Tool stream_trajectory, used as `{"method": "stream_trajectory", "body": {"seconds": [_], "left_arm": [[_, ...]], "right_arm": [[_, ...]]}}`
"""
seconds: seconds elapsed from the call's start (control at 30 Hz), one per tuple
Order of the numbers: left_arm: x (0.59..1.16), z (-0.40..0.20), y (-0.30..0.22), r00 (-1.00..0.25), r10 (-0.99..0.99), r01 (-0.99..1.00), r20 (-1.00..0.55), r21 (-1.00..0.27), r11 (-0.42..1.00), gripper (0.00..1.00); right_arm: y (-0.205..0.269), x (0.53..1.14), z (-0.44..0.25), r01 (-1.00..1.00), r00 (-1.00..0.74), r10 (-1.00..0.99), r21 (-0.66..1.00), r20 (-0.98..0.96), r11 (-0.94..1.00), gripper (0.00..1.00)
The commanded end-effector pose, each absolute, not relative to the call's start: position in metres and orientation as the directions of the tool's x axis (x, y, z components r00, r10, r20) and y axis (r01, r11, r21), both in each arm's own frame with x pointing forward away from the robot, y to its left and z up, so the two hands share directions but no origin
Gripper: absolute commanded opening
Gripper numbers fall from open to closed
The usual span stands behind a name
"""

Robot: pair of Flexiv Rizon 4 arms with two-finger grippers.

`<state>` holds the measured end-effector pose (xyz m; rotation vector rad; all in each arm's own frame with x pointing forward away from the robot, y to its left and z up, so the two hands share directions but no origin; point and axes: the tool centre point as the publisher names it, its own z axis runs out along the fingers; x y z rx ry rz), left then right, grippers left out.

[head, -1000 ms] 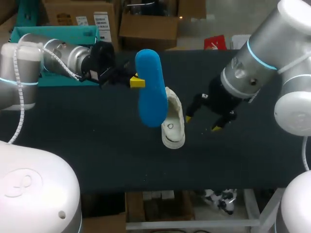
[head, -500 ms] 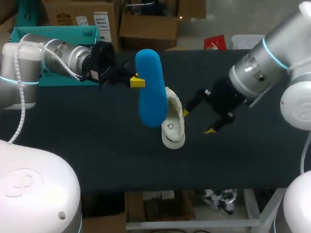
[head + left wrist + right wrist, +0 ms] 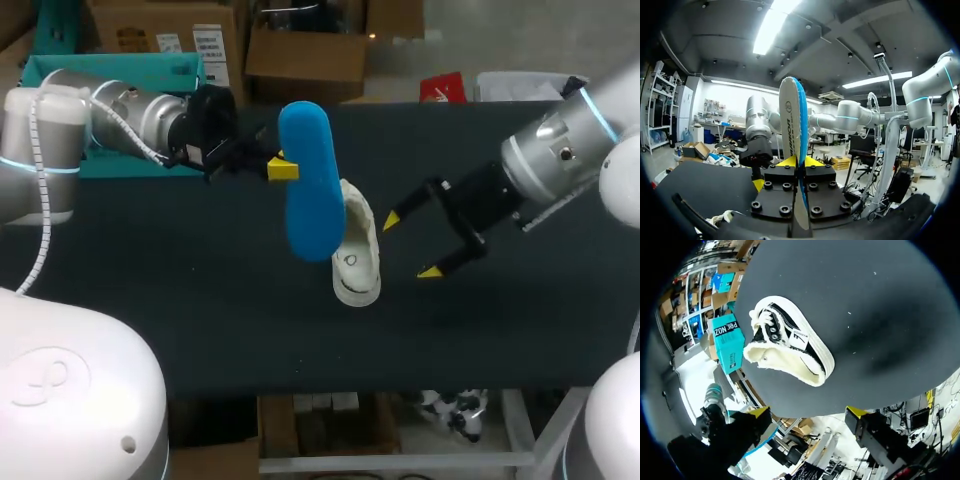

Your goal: Open the shoe tongue, take the insole out of the shoe, put the insole back into the shoe, and pack the shoe into the shoebox

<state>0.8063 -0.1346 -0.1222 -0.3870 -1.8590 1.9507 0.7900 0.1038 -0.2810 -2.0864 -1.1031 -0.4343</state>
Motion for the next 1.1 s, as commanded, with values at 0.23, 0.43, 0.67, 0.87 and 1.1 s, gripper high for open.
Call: {"method": "stream_trajectory", "body": {"seconds": [0.23,0.43,0.67,0.87,1.1], "left_arm": [[0.807,-0.124,-0.135,-0.874,0.478,-0.108,0.083,-0.994,-0.025,0.00],[0.807,-0.124,-0.135,-0.874,0.478,-0.108,0.083,-0.994,-0.025,0.00],[0.807,-0.124,-0.135,-0.874,0.478,-0.108,0.083,-0.994,-0.025,0.00],[0.807,-0.124,-0.135,-0.874,0.478,-0.108,0.083,-0.994,-0.025,0.00],[0.807,-0.124,-0.135,-0.874,0.478,-0.108,0.083,-0.994,-0.025,0.00]], "right_arm": [[0.120,0.781,-0.267,0.643,0.766,0.293,-0.689,0.573,-0.335,1.00],[0.120,0.781,-0.267,0.643,0.766,0.293,-0.689,0.573,-0.335,1.00],[0.124,0.788,-0.269,0.551,0.834,0.226,-0.747,0.503,-0.371,1.00],[0.130,0.791,-0.266,0.451,0.889,0.100,-0.818,0.447,-0.358,1.00],[0.135,0.789,-0.268,0.345,0.930,0.011,-0.866,0.367,-0.362,1.00]]}}
